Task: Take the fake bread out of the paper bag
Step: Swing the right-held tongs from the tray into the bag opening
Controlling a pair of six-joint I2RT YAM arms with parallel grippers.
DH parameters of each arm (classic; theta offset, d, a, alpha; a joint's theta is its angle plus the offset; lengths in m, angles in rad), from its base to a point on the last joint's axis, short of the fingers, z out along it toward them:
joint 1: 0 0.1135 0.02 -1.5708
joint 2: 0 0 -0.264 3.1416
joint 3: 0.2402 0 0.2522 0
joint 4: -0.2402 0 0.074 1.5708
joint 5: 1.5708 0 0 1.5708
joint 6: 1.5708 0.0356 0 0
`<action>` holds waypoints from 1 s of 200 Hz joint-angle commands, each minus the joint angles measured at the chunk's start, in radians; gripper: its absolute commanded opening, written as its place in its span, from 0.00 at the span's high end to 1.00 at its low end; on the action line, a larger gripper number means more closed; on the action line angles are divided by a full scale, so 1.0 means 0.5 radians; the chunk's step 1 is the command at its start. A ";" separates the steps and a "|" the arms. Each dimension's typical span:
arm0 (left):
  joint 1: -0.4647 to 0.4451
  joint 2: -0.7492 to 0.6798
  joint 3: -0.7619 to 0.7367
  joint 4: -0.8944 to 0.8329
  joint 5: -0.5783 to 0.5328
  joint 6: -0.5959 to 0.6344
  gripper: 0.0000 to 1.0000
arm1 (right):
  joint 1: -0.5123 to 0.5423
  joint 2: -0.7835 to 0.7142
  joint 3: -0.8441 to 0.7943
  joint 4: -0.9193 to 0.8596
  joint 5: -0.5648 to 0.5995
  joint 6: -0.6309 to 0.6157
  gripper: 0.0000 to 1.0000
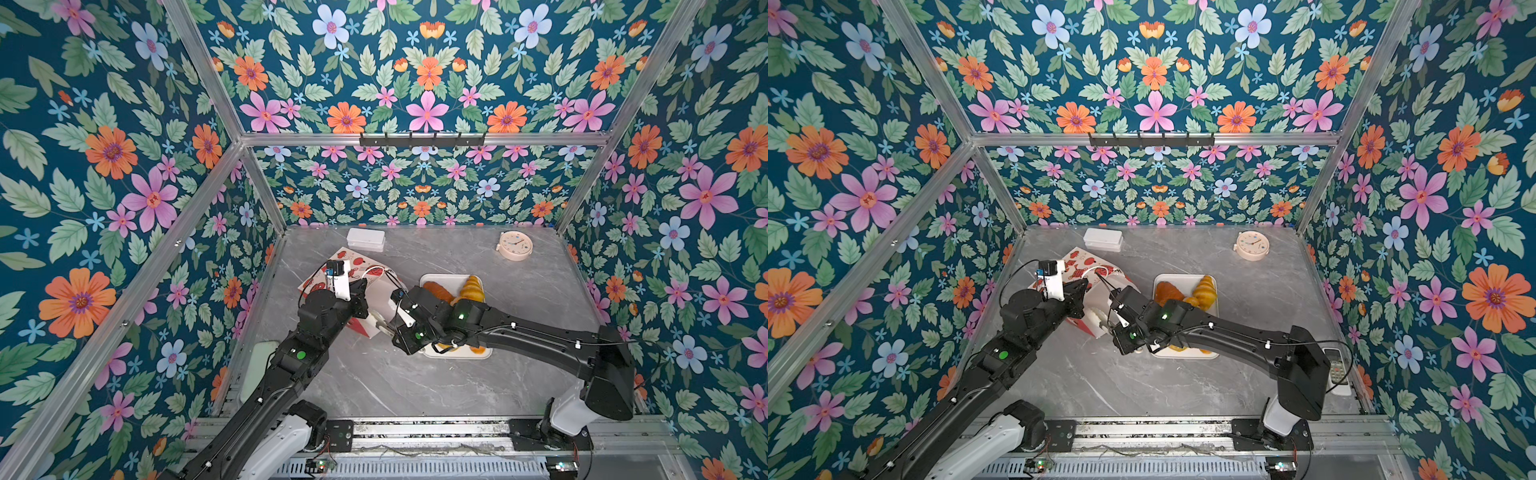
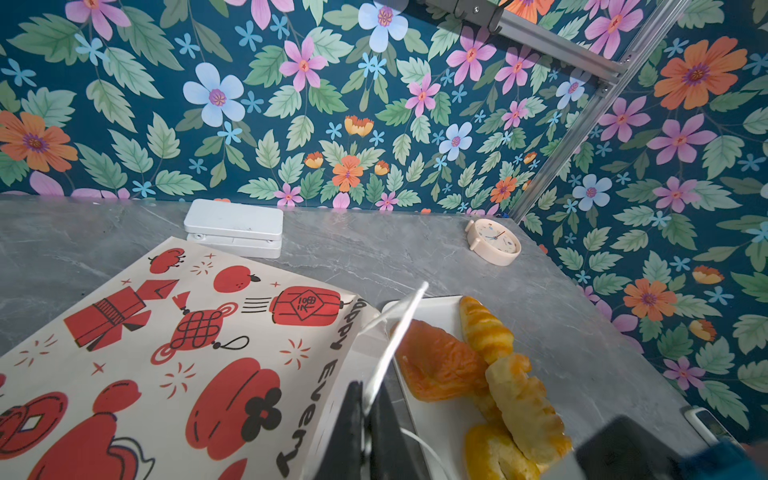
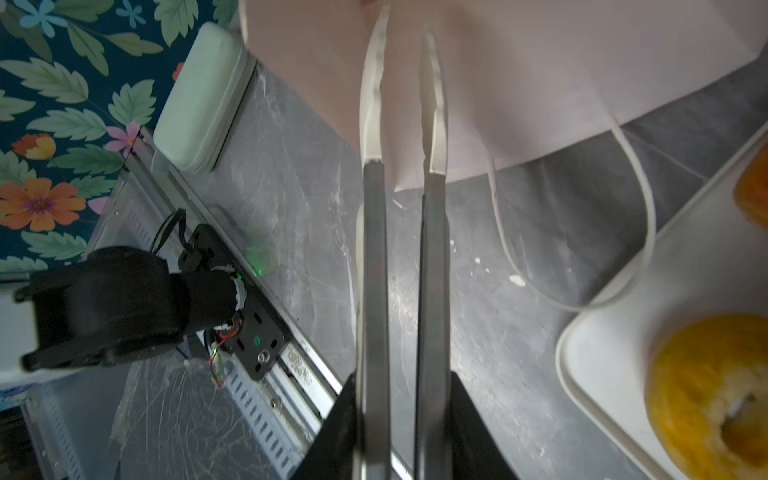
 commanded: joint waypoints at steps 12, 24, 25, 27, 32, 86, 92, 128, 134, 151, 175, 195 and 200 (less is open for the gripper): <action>0.004 -0.075 0.028 -0.062 -0.002 0.003 0.92 | -0.020 0.091 -0.034 0.370 0.158 0.058 0.68; 0.004 -0.094 0.032 -0.077 0.016 -0.017 0.92 | -0.041 0.112 -0.064 0.452 0.135 0.072 0.68; 0.004 -0.094 0.032 -0.078 0.018 -0.017 0.92 | -0.042 0.114 -0.065 0.458 0.133 0.075 0.68; 0.004 -0.096 0.034 -0.081 0.019 -0.017 0.92 | -0.048 0.118 -0.068 0.468 0.129 0.080 0.68; 0.004 -0.098 0.034 -0.093 0.023 -0.020 0.92 | -0.064 0.130 -0.077 0.497 0.112 0.095 0.67; 0.004 -0.068 0.062 -0.099 0.043 -0.057 0.92 | -0.233 0.244 -0.146 0.723 -0.086 0.186 0.63; 0.004 -0.065 0.063 -0.092 0.044 -0.061 0.92 | -0.236 0.264 -0.123 0.713 -0.086 0.174 0.62; 0.003 -0.067 0.028 -0.016 0.039 -0.118 0.92 | -0.238 0.364 -0.033 0.713 -0.098 0.162 0.60; 0.004 -0.070 0.023 -0.007 0.035 -0.125 0.92 | -0.240 0.379 -0.023 0.715 -0.101 0.166 0.60; 0.004 -0.073 0.009 0.028 0.029 -0.154 0.91 | -0.238 0.440 0.026 0.684 -0.088 0.172 0.60; 0.004 -0.070 -0.011 0.097 0.045 -0.196 0.91 | -0.238 0.511 0.065 0.673 -0.075 0.173 0.60; 0.004 -0.062 -0.014 0.136 0.068 -0.209 0.90 | -0.238 0.552 0.078 0.710 -0.087 0.204 0.60; 0.004 -0.058 -0.015 0.138 0.070 -0.212 0.90 | -0.240 0.558 0.071 0.742 -0.092 0.218 0.59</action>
